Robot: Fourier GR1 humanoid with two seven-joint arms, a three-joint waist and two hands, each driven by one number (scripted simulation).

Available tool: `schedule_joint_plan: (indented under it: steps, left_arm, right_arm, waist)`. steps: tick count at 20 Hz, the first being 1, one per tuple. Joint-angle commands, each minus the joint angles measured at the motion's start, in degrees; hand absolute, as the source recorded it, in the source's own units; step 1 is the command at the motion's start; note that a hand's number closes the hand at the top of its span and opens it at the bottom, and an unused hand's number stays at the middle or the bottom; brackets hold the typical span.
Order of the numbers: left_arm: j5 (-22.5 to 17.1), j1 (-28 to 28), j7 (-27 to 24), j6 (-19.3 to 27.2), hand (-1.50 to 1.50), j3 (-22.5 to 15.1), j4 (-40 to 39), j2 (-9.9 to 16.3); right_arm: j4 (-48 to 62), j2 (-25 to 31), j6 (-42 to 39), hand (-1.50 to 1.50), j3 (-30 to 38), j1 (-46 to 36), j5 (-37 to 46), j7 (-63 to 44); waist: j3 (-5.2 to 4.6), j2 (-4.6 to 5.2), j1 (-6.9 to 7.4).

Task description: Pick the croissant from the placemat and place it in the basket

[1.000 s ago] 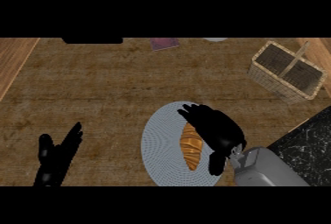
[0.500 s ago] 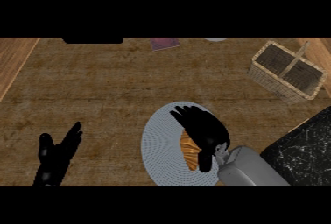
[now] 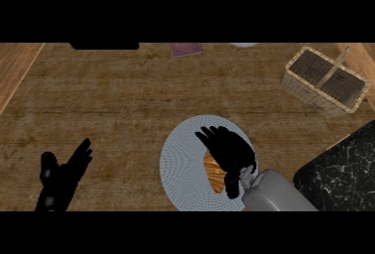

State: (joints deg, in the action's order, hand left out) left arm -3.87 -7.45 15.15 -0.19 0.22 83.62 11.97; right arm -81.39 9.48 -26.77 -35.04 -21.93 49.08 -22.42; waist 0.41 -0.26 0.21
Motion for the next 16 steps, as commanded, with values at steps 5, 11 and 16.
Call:
schedule_joint_plan:
  steps: [5, 11, 16]
  left_arm:
    - [1.4, 0.4, 1.2, -0.4, 0.0, 0.3, -3.0, -1.0]
    - [0.5, -1.2, -0.2, -2.8, 0.0, 1.5, -3.4, -0.7]
    - [2.4, -0.8, -0.3, -0.8, 0.0, 0.7, -2.5, -2.2]
  right_arm:
    - [8.6, -3.9, 4.2, -1.5, 1.5, -1.2, 5.0, 5.4]
    - [9.6, -6.0, 3.4, -1.5, 4.3, -2.1, 6.7, 4.3]
    - [9.9, -3.3, 6.0, 1.5, 0.5, -2.2, 11.6, 10.9]
  waist:
    - [-0.4, 0.3, 0.11]
    - [-0.41, 0.26, 0.08]
    - [-0.41, 0.27, 0.08]
